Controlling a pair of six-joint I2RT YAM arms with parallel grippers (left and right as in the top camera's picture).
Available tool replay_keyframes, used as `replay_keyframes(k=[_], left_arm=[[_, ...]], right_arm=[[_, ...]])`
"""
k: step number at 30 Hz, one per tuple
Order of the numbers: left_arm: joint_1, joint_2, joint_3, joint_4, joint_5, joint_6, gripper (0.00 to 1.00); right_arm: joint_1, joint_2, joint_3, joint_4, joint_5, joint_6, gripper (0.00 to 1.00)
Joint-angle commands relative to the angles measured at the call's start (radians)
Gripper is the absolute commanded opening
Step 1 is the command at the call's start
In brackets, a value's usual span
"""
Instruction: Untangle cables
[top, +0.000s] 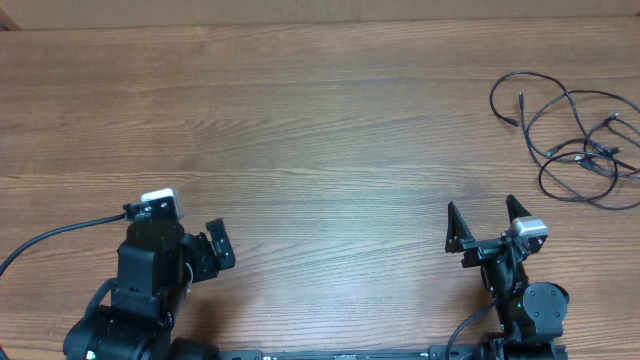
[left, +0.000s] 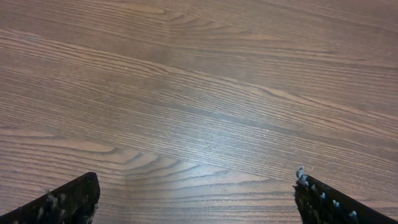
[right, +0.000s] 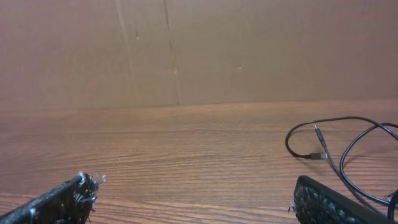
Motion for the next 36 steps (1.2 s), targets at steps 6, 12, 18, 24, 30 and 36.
replay_keyframes(k=[6,12,18,24,30,36], left_arm=[[-0.006,-0.001,-0.005,-0.005,-0.006,0.002,1.00],[0.012,-0.005,-0.006,-0.003,-0.033,0.013,1.00],[0.078,-0.050,-0.048,0.074,-0.029,0.084,1.00],[0.135,-0.167,-0.159,0.254,-0.028,0.196,1.00],[0.162,-0.307,-0.346,0.512,-0.003,0.299,1.00],[0.203,-0.441,-0.562,0.861,0.056,0.404,1.00]], right_arm=[[0.005,-0.010,-0.011,0.006,-0.005,-0.004,1.00],[0.005,-0.010,-0.011,0.006,-0.005,-0.004,1.00],[0.005,-0.010,-0.011,0.006,-0.005,-0.004,1.00],[0.005,-0.010,-0.011,0.006,-0.005,-0.004,1.00],[0.005,-0.010,-0.011,0.006,-0.005,-0.004,1.00],[0.005,-0.010,-0.011,0.006,-0.005,-0.004,1.00]])
